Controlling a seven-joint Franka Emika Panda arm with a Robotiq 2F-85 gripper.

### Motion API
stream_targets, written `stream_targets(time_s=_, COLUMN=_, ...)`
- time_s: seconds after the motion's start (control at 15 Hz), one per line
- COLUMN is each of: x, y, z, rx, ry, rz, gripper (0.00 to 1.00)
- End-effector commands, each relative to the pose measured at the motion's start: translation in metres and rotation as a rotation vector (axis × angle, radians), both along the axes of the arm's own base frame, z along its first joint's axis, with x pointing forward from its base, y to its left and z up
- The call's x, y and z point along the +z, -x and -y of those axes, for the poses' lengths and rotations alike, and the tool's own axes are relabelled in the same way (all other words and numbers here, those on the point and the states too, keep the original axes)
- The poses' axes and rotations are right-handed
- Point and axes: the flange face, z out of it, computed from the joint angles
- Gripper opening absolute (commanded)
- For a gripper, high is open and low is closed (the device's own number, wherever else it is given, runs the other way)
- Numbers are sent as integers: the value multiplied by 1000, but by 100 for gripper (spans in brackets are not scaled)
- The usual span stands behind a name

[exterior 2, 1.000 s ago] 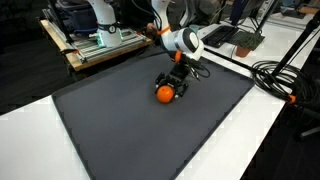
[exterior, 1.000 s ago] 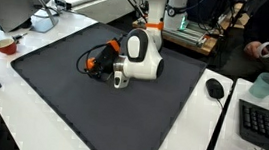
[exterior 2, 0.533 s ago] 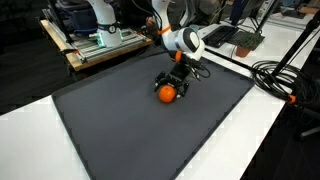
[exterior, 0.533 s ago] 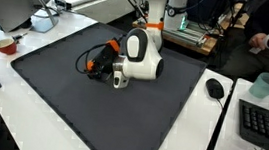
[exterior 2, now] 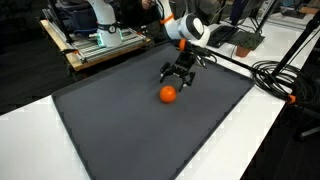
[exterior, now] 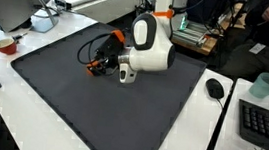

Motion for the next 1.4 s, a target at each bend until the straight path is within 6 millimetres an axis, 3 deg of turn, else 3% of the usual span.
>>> stream_targets(time_s=0.0, x=60, y=28, z=-8, rx=-4, ry=-51, rz=42, gripper=100)
stream_targets(time_s=0.33, x=122, y=82, z=-42, rx=167, ry=-278, rz=55, gripper=100)
stream_targets(time_s=0.87, x=175, y=212, z=-82, rx=455, ry=-632, rz=26, gripper=100)
stream_targets(time_s=1.33, x=218, y=269, z=-94, rx=513, ry=-826, rz=94, gripper=100)
